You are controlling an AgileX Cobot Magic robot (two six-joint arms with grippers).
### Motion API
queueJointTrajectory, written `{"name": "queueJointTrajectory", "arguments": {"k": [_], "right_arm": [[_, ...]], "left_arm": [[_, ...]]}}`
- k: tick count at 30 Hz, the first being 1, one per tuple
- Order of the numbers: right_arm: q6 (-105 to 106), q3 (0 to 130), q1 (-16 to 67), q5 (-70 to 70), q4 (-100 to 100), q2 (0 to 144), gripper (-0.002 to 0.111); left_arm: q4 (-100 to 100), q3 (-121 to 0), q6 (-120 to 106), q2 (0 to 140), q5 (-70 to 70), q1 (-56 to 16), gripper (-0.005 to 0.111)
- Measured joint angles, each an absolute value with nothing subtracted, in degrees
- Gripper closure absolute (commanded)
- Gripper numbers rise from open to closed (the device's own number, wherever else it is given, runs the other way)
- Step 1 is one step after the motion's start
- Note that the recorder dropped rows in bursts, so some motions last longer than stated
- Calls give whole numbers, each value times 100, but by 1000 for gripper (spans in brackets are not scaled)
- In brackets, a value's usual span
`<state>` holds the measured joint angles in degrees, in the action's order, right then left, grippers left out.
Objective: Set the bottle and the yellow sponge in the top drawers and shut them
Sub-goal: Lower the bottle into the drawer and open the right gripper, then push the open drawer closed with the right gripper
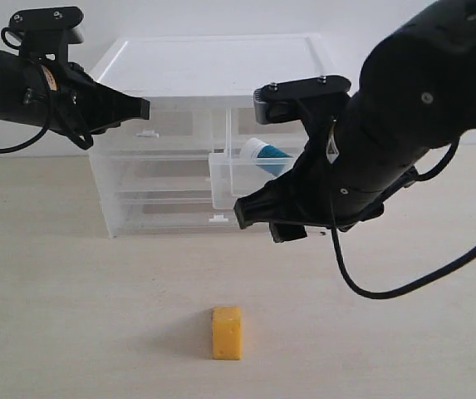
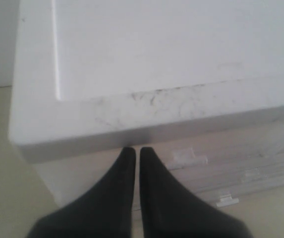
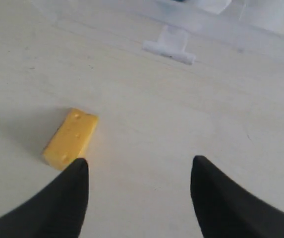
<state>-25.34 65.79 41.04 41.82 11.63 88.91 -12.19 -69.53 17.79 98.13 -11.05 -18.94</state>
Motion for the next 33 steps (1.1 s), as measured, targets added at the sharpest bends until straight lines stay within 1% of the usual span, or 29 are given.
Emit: {"name": "queueJointTrajectory", "arguments": {"k": [3,7,11,15,21,33], "right_arm": [[-2971,6489,4104,3893,1730,8891,54],[-3251,6489,4104,3460,1950,8900,54],[-3723,6489,4104,3308,2536,9247,54],[-4094,6486,4104,2797,2902,9512,54],[-5146,6473,4113,2624,3852,9645,54],[-5700,6450,3663,1974,4353,9656,54]], "left_arm": [[-1219,-6953,1779,9813,-1105,-1894,103],[-1219,-6953,1779,9813,-1105,-1894,103],[-1219,-6953,1779,9813,-1105,-1894,103],[-1219,-6953,1779,9813,-1105,-1894,103],[-1219,-6953,1779,9813,-1095,-1894,103],[-1219,-6953,1779,9813,-1095,-1894,103]]}}
